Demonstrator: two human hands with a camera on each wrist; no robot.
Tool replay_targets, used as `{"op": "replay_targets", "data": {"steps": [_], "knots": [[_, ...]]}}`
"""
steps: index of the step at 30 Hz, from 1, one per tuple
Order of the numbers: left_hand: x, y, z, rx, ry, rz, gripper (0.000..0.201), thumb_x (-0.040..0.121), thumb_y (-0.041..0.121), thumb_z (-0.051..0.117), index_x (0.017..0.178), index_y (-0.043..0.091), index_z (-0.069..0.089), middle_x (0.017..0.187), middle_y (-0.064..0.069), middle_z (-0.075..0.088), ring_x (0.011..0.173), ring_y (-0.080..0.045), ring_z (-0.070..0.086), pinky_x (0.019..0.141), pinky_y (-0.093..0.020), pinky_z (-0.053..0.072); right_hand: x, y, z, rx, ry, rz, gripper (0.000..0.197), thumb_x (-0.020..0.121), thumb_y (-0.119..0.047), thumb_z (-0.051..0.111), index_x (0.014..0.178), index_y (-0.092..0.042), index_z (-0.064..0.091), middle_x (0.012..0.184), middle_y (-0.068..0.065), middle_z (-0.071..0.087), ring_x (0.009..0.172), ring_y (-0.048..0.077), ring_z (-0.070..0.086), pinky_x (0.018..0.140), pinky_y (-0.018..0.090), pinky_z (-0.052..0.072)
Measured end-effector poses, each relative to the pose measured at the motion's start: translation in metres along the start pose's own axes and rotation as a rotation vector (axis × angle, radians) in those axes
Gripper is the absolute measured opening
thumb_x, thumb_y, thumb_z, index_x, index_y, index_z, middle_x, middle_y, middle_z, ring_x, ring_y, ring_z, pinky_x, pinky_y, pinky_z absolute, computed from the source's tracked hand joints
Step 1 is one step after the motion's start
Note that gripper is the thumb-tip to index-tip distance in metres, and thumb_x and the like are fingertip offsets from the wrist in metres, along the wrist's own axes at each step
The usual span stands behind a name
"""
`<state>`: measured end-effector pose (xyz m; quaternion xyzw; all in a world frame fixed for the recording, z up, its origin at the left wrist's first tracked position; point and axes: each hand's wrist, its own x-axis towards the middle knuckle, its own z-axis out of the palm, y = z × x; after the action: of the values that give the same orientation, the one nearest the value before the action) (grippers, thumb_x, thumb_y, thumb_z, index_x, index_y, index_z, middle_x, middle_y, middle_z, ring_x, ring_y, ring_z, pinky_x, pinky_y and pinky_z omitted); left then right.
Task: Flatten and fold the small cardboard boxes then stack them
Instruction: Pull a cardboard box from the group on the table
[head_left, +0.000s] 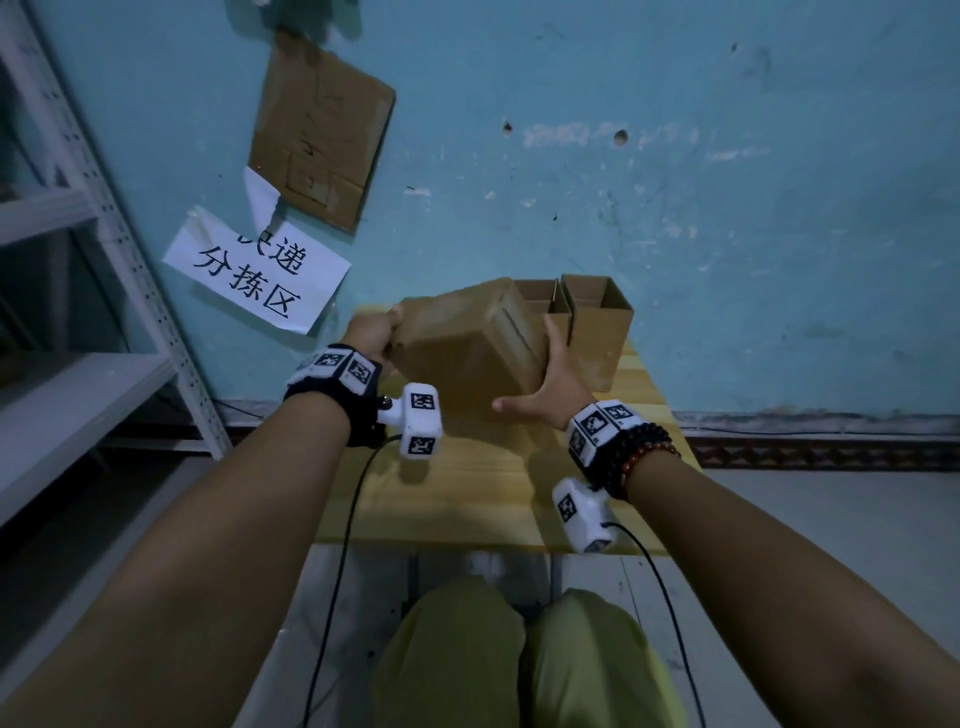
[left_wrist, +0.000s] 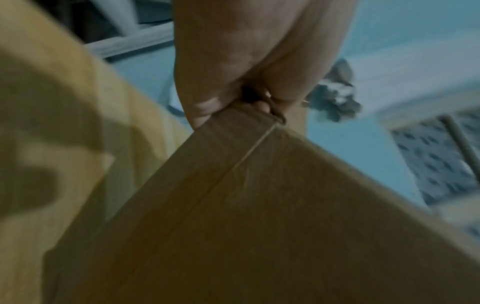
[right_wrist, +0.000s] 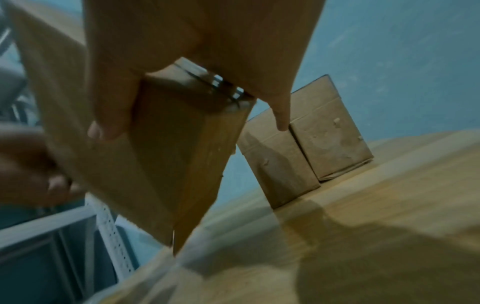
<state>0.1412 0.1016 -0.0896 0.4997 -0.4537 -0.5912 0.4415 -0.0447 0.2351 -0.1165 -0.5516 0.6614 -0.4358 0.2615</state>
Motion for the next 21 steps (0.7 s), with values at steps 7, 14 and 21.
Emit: {"op": "replay_targets", "data": {"steps": [7,14,21], "knots": [[-0.062,-0.030,0.012,-0.225,-0.070,-0.218,0.055,0.101,0.010,0.034,0.050,0.011,0.052,0.035,0.002,0.054,0.024,-0.006,0.047,0.031,-0.009,0.032,-0.003,-0.007,-0.030,0.143,0.062,-0.099,0.107,0.064,-0.008,0.083,0.146,-0.019,0.015,0.135,0.004,0.038,0.126,0.011,0.035,0.101,0.018,0.037],[-0.069,-0.041,0.041,-0.180,-0.092,-0.299,0.039,0.103,0.014,0.027,0.067,0.015,0.041,0.047,-0.006,0.049,0.046,-0.015,0.042,0.042,-0.019,0.039,0.001,-0.015,-0.039,0.131,0.057,-0.116,0.107,0.066,-0.012,0.082,0.147,-0.018,0.013,0.148,0.005,0.030,0.133,0.016,0.033,0.101,0.022,0.030],[-0.060,-0.035,0.035,0.041,0.014,-0.073,0.022,0.098,0.027,0.042,0.092,0.009,0.053,0.089,-0.008,0.050,0.074,-0.021,0.050,0.071,-0.033,0.039,0.003,-0.013,-0.060,-0.271,-0.018,-0.124,0.115,0.055,-0.042,0.086,0.147,-0.030,0.017,0.143,0.004,0.038,0.129,0.024,0.041,0.106,0.044,0.038]]}}
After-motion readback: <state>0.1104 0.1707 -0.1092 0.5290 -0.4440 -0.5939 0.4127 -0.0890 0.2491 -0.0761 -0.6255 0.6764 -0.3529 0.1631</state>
